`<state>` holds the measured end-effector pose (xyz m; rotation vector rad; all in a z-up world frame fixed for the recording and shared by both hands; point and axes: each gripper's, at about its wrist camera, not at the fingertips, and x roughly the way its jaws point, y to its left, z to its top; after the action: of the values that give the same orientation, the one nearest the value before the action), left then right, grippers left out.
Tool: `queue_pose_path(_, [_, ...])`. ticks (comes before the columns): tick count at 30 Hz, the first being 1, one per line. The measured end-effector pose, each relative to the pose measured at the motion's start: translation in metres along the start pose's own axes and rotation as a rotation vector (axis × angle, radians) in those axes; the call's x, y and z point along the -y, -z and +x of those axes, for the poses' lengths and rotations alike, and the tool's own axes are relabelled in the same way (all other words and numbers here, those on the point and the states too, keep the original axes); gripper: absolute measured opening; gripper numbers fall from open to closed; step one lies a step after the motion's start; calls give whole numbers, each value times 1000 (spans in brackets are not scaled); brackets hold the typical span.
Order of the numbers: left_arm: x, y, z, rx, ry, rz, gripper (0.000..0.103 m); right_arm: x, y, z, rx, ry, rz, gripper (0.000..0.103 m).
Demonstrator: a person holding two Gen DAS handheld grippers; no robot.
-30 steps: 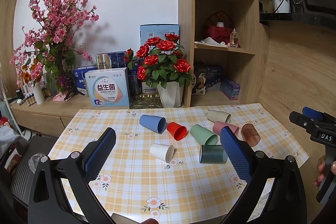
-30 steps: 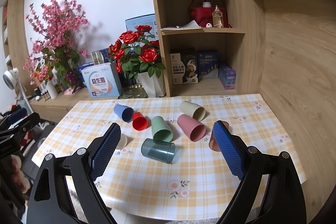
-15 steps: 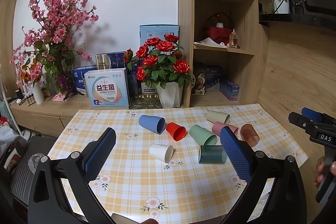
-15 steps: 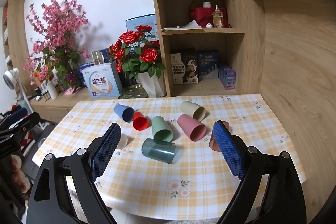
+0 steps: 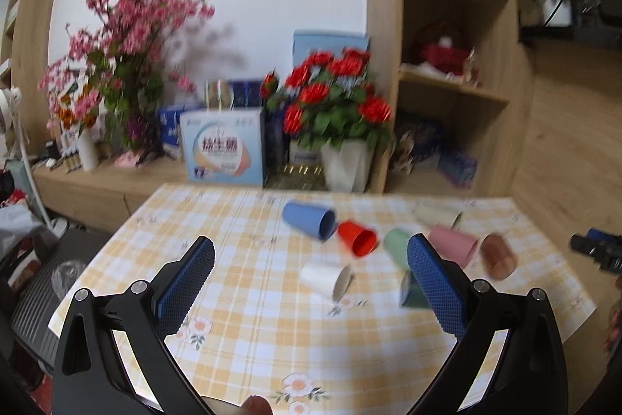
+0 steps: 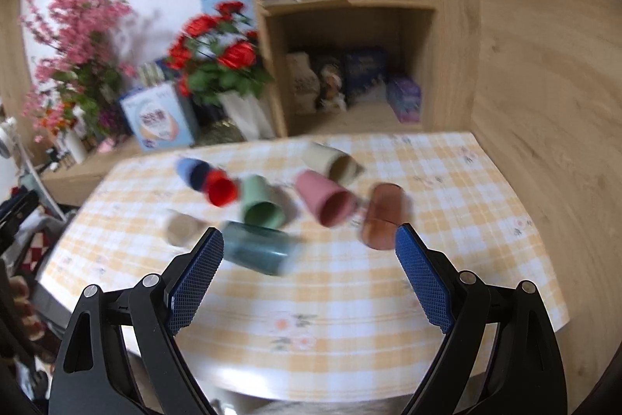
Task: Flip cup upside down
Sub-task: 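Grasp the translucent brown cup lying on its side with the right gripper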
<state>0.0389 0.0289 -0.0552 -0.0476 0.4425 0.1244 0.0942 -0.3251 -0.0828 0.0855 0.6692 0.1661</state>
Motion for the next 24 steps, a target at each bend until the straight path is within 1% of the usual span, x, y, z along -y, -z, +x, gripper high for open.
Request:
queue_pose_path(2, [-6, 8, 16, -51, -13, -6, 97, 22, -1, 22, -39, 39, -5, 87])
queue_pose_path(4, [-11, 17, 36, -121, -30, -24, 97, 46, -3, 50, -89, 63, 3, 87])
queue_pose_path(6, [-15, 27, 49, -166, -55, -20, 97, 65, -6, 77, -141, 63, 23, 87])
queue_pose_path(8, [-18, 35, 59, -197, -68, -21, 97, 82, -11, 111, -195, 37, 65, 86])
queue_pose_path(11, [-25, 42, 68, -221, -57, -49, 97, 93, -16, 157, -259, 22, 100, 86])
queue_pose_path(14, [-30, 44, 72, -223, -54, -70, 97, 93, -20, 197, -315, 43, 124, 86])
queue_pose_path(18, [-39, 46, 78, -236, -69, -98, 97, 97, -23, 241, -372, 64, 193, 86])
queue_pose_path(19, [-43, 48, 81, -246, -67, -115, 97, 97, -24, 253, -394, 84, 196, 86])
queue_pose_path(20, [-46, 49, 84, -257, -61, -128, 97, 97, -24, 262, -412, 95, 200, 85])
queue_pose_path(22, [-50, 52, 88, -274, -54, -147, 97, 99, -22, 279, -470, 130, 208, 65])
queue_pose_path(24, [-52, 54, 91, -283, -49, -156, 97, 103, -18, 289, -503, 133, 234, 65])
